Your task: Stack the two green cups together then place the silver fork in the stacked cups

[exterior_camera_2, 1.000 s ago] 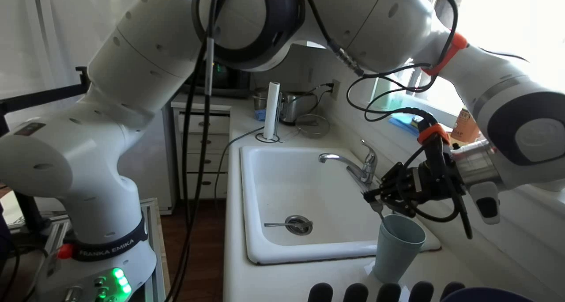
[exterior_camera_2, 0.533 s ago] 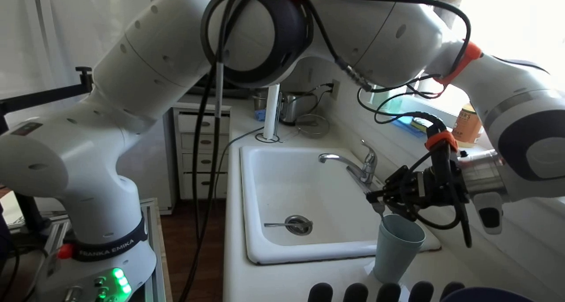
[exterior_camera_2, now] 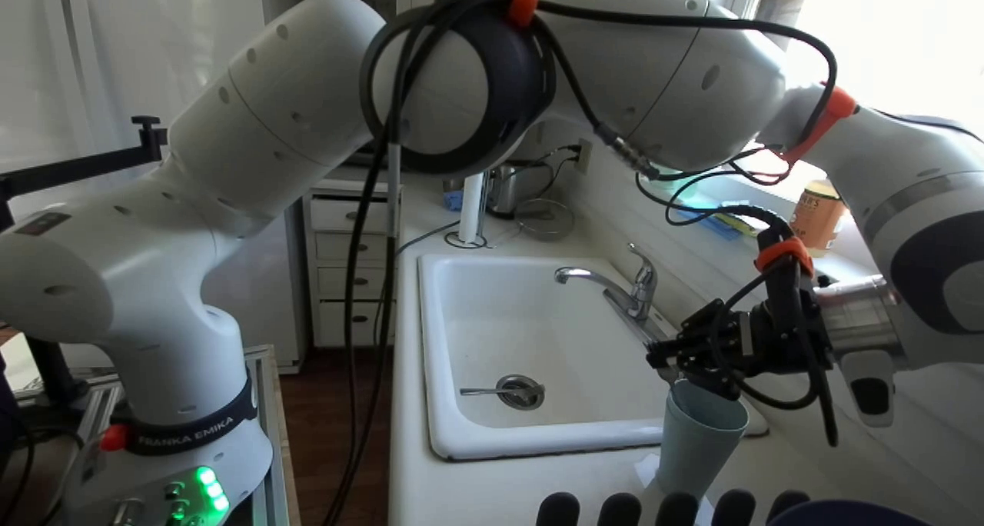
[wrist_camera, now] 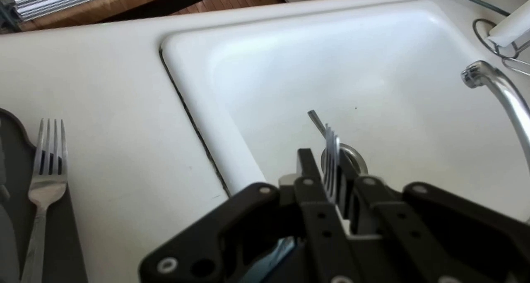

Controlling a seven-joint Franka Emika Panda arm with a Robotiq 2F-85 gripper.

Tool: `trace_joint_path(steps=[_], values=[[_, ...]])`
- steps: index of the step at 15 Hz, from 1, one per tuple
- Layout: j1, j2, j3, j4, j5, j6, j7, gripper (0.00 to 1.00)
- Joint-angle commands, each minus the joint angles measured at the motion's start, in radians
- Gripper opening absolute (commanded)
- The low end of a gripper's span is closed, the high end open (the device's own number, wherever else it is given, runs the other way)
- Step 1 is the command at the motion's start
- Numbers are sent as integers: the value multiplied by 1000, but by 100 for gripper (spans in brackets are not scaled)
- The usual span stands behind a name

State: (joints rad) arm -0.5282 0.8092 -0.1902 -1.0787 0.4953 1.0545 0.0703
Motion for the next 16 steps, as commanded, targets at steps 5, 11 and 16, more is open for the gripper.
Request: trace_joint_path(steps=[5,11,16], values=[[-29,73,22,118,21,-28,58,75],[36,-18,-5,37,-26,46,37,100],[129,-151,-53,-57,-147,210,16,100]])
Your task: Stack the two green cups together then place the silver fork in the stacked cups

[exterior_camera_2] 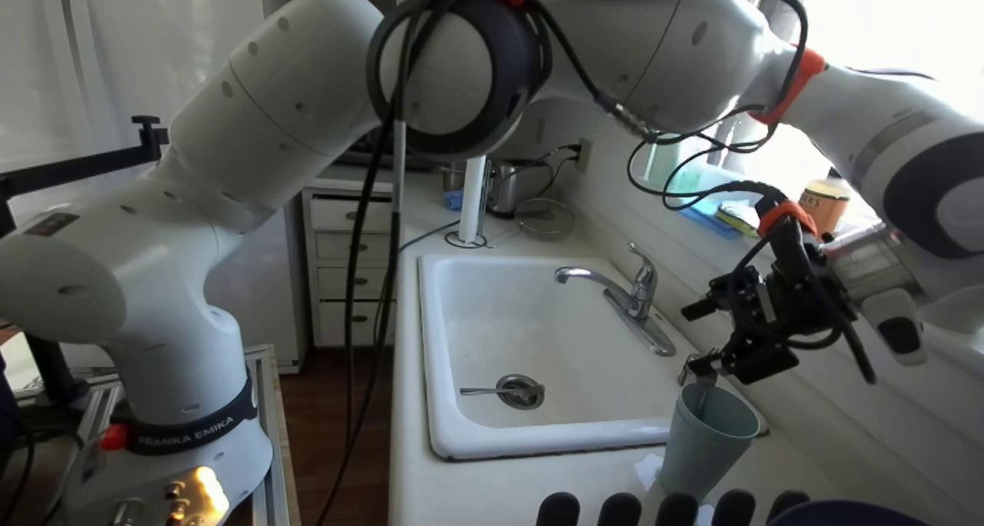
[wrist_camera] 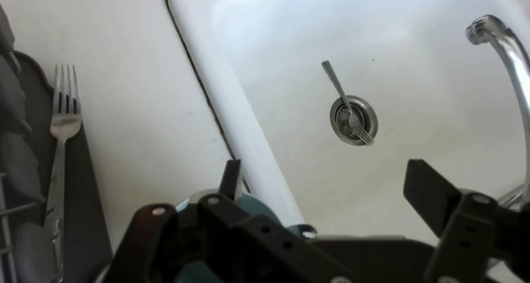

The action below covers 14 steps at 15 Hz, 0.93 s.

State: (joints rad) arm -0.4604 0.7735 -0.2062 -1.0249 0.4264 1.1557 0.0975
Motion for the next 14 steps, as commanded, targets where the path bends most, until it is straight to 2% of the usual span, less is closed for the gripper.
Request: trace_joint_path(steps=[1,6,8,13,14], values=[[83,-144,-46,-131,-109,149,-11,100],[187,-324,-88,-328,-274,421,-11,100],[211,-389,-92,-410,-300,508,5,100],[243,-561,-100,-632,-320,706,42,100],[221,-595,-78,-670,-320,740,62,100]])
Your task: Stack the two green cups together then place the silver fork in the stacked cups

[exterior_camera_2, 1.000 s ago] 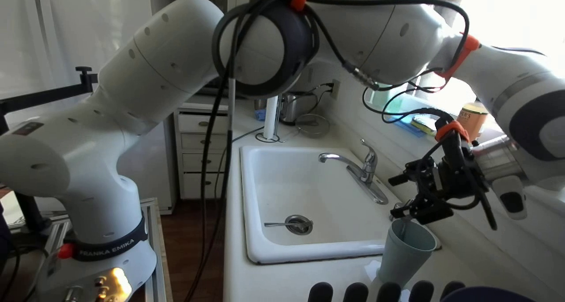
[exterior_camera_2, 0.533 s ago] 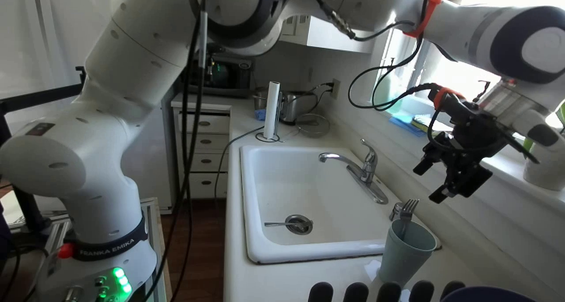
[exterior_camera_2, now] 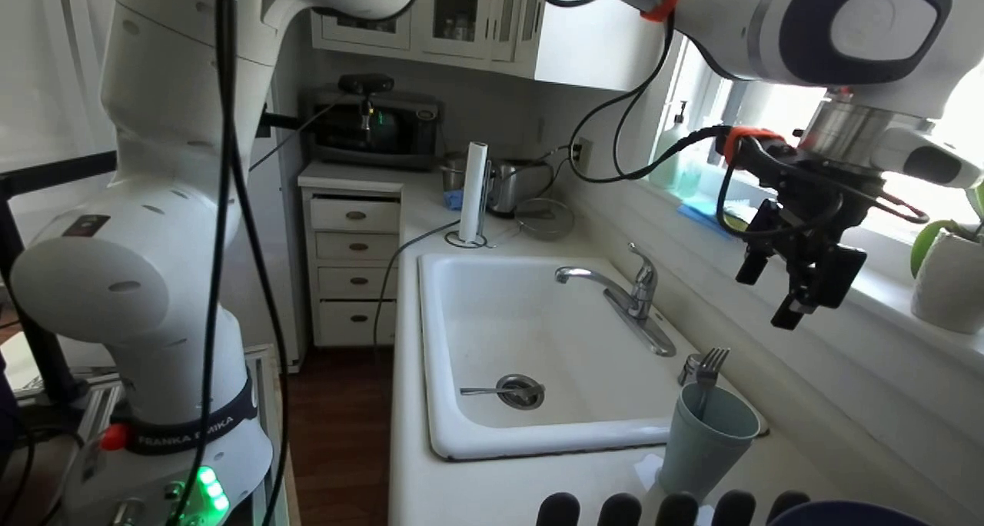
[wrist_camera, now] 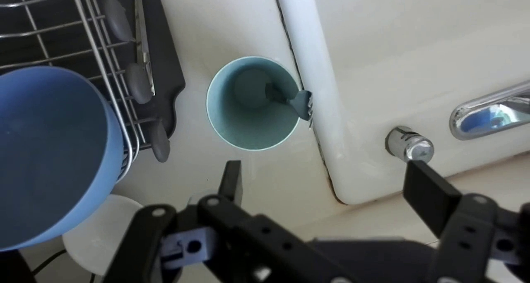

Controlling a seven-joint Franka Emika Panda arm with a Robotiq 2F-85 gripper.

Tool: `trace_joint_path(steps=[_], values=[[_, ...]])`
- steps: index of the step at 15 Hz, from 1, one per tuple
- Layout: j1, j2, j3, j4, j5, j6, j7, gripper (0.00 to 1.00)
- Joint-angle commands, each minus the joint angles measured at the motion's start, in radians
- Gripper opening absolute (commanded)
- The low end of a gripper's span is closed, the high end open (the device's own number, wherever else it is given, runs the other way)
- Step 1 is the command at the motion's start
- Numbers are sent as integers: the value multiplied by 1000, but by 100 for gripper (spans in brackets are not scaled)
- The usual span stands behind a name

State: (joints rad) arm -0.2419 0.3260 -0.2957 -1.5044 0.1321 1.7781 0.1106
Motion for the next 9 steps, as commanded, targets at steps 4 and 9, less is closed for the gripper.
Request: trace_joint_path(steps=[4,9], values=[[0,-277,5,-338,-73,226,72,100],[-14,-247,10,-291,-48,190,43,100]])
